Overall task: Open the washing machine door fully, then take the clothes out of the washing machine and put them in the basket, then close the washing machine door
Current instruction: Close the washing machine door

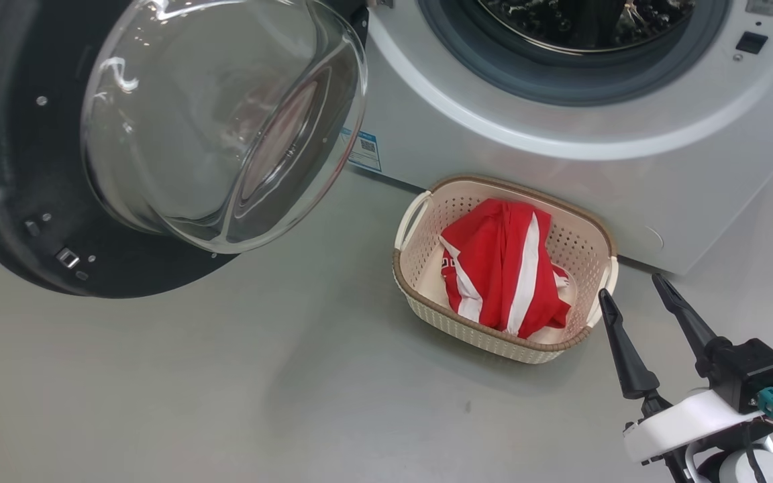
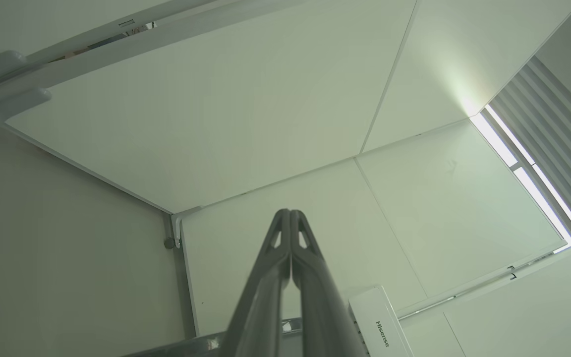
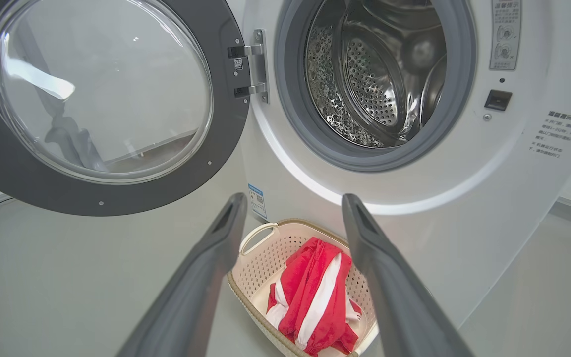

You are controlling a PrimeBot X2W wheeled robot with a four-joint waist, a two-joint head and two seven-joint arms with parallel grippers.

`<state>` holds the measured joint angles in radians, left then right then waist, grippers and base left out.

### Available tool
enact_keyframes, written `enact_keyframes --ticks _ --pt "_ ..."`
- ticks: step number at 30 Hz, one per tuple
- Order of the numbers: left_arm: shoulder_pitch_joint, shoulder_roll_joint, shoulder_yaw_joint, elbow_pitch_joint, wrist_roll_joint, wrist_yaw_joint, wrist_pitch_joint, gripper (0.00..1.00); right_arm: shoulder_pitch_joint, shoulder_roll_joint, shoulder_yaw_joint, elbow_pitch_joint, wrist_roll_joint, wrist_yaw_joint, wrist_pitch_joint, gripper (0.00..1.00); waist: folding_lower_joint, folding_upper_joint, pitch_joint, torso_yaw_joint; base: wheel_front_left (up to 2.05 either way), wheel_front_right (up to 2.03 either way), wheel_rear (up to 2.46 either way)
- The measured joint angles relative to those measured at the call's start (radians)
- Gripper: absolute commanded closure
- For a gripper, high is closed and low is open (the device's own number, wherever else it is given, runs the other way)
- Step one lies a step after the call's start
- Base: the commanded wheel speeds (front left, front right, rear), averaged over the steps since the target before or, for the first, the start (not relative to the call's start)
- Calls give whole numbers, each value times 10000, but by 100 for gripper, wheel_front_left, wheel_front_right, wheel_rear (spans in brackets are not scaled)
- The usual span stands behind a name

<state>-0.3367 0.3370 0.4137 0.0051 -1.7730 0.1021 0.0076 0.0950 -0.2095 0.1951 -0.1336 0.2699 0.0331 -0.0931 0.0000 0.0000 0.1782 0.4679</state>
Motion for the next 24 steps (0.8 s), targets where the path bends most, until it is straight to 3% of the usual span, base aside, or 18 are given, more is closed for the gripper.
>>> enact_keyframes --ticks 6,24 --pt "-349 493 -284 1269 -75 73 564 100 -126 -88 8 -48 -2 10 35 0 0 0 265 -344 0 0 0" --pt "-419 667 -1241 2924 -297 161 2077 100 -257 -113 -267 -82 4 -2 36 0 0 0 665 -951 0 0 0"
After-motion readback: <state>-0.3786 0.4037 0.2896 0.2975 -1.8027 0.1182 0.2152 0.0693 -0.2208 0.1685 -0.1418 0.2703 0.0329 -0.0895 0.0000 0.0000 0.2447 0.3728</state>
